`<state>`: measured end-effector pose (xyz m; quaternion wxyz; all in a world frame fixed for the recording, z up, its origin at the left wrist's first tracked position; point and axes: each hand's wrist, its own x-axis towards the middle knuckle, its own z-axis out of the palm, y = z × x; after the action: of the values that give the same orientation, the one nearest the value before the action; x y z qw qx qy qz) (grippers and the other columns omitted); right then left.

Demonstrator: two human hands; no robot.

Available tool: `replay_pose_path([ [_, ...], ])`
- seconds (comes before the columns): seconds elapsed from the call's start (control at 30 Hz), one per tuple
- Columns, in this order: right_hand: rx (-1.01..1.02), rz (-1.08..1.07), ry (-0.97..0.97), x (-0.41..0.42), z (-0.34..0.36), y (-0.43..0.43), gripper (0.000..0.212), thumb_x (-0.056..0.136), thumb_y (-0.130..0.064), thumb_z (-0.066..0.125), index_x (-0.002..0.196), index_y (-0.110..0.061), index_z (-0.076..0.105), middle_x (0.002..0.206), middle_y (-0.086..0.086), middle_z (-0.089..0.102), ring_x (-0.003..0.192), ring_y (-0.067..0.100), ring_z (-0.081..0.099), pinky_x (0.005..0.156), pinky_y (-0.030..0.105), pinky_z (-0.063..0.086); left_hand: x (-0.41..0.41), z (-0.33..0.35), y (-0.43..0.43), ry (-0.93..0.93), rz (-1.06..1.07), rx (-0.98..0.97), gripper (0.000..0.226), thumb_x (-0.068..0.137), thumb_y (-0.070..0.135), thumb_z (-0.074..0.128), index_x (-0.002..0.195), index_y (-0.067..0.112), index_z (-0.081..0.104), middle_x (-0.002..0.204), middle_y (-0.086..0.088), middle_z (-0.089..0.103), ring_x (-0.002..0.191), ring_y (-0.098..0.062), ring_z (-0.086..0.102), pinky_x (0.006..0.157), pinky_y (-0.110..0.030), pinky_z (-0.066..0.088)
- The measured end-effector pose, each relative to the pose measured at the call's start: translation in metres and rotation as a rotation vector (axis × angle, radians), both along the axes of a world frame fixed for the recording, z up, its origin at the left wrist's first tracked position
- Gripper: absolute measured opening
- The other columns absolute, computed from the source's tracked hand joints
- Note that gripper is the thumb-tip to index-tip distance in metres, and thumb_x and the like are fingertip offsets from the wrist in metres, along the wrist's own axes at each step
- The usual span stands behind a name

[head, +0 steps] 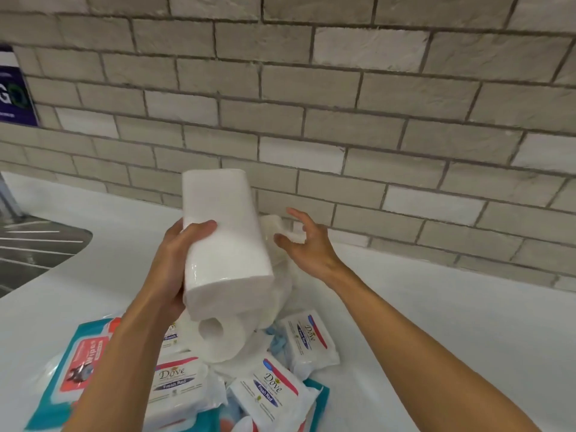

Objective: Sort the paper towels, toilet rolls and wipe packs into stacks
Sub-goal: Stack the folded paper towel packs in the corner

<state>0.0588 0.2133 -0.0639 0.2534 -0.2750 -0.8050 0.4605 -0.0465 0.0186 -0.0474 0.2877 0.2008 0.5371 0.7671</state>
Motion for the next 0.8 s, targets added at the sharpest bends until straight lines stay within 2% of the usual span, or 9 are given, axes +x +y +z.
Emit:
replay_pose_path([
  [0.07, 0.041, 0.023, -0.137, -0.019, -0.006, 0.002, 0.077, 0.077, -0.053, 0.073, 0.14, -0.053, 0.028, 0.142, 0.004, 0.026, 0.131, 0.028, 0.037, 0.108, 0.042, 0.039, -0.008, -0.002, -0.004, -0.041, 0.004, 0.006, 0.052, 0.075, 0.034, 0.067, 0.123, 0.016, 0.061, 0.09, -0.005, 0.073, 0.073, -0.021, 0.071, 0.059, -0.03, 0.054],
  [0.13, 0.062, 0.054, -0.229, -0.034, -0.01, -0.002, 0.092, 0.069, -0.059, 0.076, 0.141, -0.057, 0.018, 0.144, 0.004, 0.02, 0.134, 0.034, 0.032, 0.111, 0.051, 0.034, -0.017, -0.003, -0.007, -0.056, 0.006, 0.011, 0.053, 0.077, 0.035, 0.065, 0.126, 0.014, 0.061, 0.09, -0.005, 0.073, 0.073, -0.022, 0.07, 0.063, -0.031, 0.053],
  [0.3, 0.223, 0.063, -0.321, -0.061, -0.016, -0.017, 0.114, 0.065, -0.049, 0.084, 0.148, -0.05, 0.005, 0.15, 0.01, 0.009, 0.13, 0.039, 0.03, 0.108, 0.054, 0.032, -0.029, -0.009, -0.007, -0.079, 0.029, -0.004, 0.044, 0.082, 0.034, 0.063, 0.12, 0.014, 0.062, 0.087, -0.005, 0.071, 0.07, -0.021, 0.069, 0.064, -0.033, 0.052],
  [0.37, 0.234, 0.01, -0.293, -0.068, -0.02, -0.021, 0.105, 0.066, -0.046, 0.084, 0.145, -0.046, 0.015, 0.143, 0.011, 0.016, 0.124, 0.039, 0.034, 0.105, 0.053, 0.033, -0.029, -0.01, -0.004, -0.083, 0.019, -0.009, 0.036, 0.083, 0.034, 0.062, 0.115, 0.017, 0.063, 0.081, -0.003, 0.071, 0.065, -0.02, 0.069, 0.061, -0.031, 0.051],
  [0.47, 0.168, -0.058, -0.187, -0.07, -0.025, -0.02, 0.078, 0.069, -0.043, 0.081, 0.132, -0.04, 0.034, 0.134, 0.008, 0.025, 0.117, 0.035, 0.039, 0.103, 0.05, 0.037, -0.028, -0.011, 0.001, -0.101, 0.0, -0.017, 0.045, 0.08, 0.036, 0.064, 0.121, 0.016, 0.063, 0.086, -0.004, 0.071, 0.069, -0.022, 0.069, 0.063, -0.032, 0.052],
  [0.53, 0.141, -0.09, -0.119, -0.066, -0.027, -0.016, 0.07, 0.069, -0.042, 0.08, 0.126, -0.041, 0.039, 0.131, 0.005, 0.029, 0.116, 0.033, 0.041, 0.102, 0.049, 0.04, -0.027, -0.01, 0.003, -0.105, -0.011, -0.016, 0.044, 0.081, 0.036, 0.063, 0.12, 0.016, 0.064, 0.085, -0.004, 0.072, 0.069, -0.022, 0.07, 0.06, -0.032, 0.054],
  [0.63, 0.135, -0.146, -0.027, -0.05, -0.026, -0.009, 0.068, 0.068, -0.042, 0.08, 0.123, -0.042, 0.041, 0.122, 0.003, 0.034, 0.111, 0.03, 0.044, 0.097, 0.045, 0.046, -0.025, -0.007, 0.008, -0.11, -0.021, 0.001, 0.033, 0.084, 0.034, 0.06, 0.112, 0.017, 0.064, 0.078, -0.003, 0.072, 0.062, -0.02, 0.07, 0.052, -0.028, 0.055],
  [0.7, 0.128, -0.182, 0.02, -0.035, -0.024, -0.005, 0.068, 0.066, -0.043, 0.081, 0.121, -0.045, 0.04, 0.118, 0.0, 0.036, 0.109, 0.027, 0.048, 0.092, 0.04, 0.049, -0.021, -0.004, 0.012, -0.115, -0.037, 0.004, 0.032, 0.085, 0.033, 0.06, 0.112, 0.017, 0.063, 0.078, -0.003, 0.072, 0.061, -0.02, 0.07, 0.054, -0.029, 0.055],
  [0.8, 0.115, -0.215, 0.116, -0.003, -0.019, -0.001, 0.068, 0.067, -0.041, 0.083, 0.121, -0.045, 0.042, 0.119, -0.002, 0.037, 0.102, 0.015, 0.05, 0.08, 0.021, 0.047, -0.012, 0.0, 0.019, -0.109, -0.063, 0.001, 0.027, 0.085, 0.035, 0.059, 0.104, 0.018, 0.067, 0.076, -0.002, 0.072, 0.06, -0.02, 0.07, 0.063, -0.033, 0.05],
])
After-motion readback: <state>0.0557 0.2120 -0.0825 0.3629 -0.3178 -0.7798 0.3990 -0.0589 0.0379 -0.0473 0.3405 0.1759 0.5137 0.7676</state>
